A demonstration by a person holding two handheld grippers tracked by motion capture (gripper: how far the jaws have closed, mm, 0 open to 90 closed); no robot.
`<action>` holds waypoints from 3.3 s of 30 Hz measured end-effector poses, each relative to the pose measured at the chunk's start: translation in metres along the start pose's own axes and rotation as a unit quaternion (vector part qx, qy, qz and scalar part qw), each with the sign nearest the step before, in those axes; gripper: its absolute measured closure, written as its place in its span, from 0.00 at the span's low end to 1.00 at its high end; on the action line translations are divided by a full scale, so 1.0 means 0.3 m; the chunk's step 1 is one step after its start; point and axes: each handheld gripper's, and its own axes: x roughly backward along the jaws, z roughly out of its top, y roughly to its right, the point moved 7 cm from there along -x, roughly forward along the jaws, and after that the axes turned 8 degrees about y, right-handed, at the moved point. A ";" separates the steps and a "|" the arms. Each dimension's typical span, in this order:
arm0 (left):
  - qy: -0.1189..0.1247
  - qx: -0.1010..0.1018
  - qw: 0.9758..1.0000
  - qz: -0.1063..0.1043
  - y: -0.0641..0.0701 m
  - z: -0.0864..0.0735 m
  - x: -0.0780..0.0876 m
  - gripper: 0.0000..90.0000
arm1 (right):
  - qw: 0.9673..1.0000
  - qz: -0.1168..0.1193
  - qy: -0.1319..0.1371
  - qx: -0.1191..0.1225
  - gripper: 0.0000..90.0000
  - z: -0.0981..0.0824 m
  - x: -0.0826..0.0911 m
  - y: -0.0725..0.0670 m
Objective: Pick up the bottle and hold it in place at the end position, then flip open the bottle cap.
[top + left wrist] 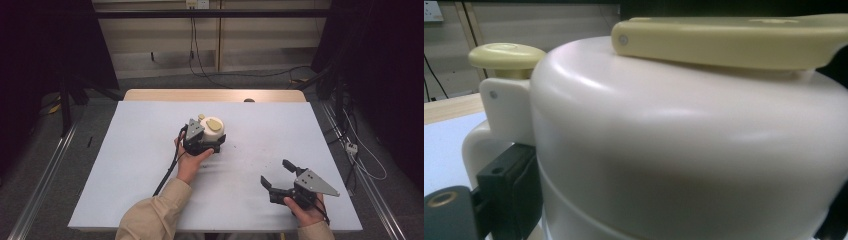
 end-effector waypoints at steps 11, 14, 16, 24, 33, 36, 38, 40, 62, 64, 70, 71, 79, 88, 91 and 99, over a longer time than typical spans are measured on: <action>0.004 0.006 1.000 -0.002 -0.001 -0.008 0.012 0.07 | 1.000 -0.006 -0.008 0.000 0.08 0.003 -0.019 0.007; 0.004 0.006 1.000 -0.003 -0.001 -0.008 0.012 0.07 | 1.000 0.000 -0.012 0.002 0.08 0.005 -0.035 -0.002; 0.007 0.005 1.000 -0.002 -0.001 -0.009 0.012 0.07 | 1.000 0.003 -0.013 0.004 0.08 0.009 -0.047 -0.008; 0.004 0.005 1.000 -0.002 -0.001 -0.009 0.013 0.07 | 1.000 0.012 -0.021 -0.003 0.08 0.018 -0.096 -0.022; 0.003 0.005 1.000 -0.003 -0.002 -0.009 0.013 0.07 | 0.999 0.022 -0.022 -0.029 0.12 0.037 -0.157 -0.043; 0.003 0.005 1.000 -0.002 -0.001 -0.009 0.013 0.07 | 0.999 0.024 -0.019 -0.032 0.13 0.050 -0.175 -0.050; 0.003 0.005 1.000 -0.002 -0.001 -0.009 0.013 0.07 | 0.999 0.025 -0.021 -0.027 0.15 0.058 -0.186 -0.054; 0.003 0.001 1.000 -0.003 -0.003 -0.009 0.013 0.07 | 0.999 0.025 -0.022 -0.025 0.15 0.065 -0.197 -0.058; 0.002 0.000 1.000 -0.004 -0.004 -0.010 0.014 0.07 | 0.996 0.066 -0.048 -0.038 0.51 0.097 -0.311 -0.111; 0.002 0.002 1.000 -0.004 -0.003 -0.010 0.013 0.07 | 0.996 0.066 -0.052 -0.040 0.56 0.094 -0.319 -0.109; 0.003 -0.001 1.000 -0.004 -0.005 -0.011 0.014 0.07 | 0.994 0.076 -0.053 -0.049 0.71 0.107 -0.344 -0.110; 0.002 -0.002 1.000 -0.003 -0.005 -0.011 0.014 0.07 | 0.995 0.076 -0.052 -0.049 0.72 0.111 -0.349 -0.109; 0.001 -0.002 1.000 -0.003 -0.005 -0.011 0.014 0.07 | 0.993 0.086 -0.057 -0.060 0.84 0.132 -0.382 -0.112; 0.001 -0.001 1.000 -0.003 -0.004 -0.011 0.014 0.07 | 0.991 0.099 -0.064 -0.061 0.94 0.152 -0.419 -0.119; 0.001 -0.001 1.000 -0.003 -0.004 -0.011 0.014 0.07 | 0.991 0.100 -0.067 -0.060 0.97 0.157 -0.430 -0.119; 0.001 0.000 1.000 -0.002 -0.004 -0.011 0.014 0.07 | 0.991 0.101 -0.070 -0.050 1.00 0.167 -0.467 -0.129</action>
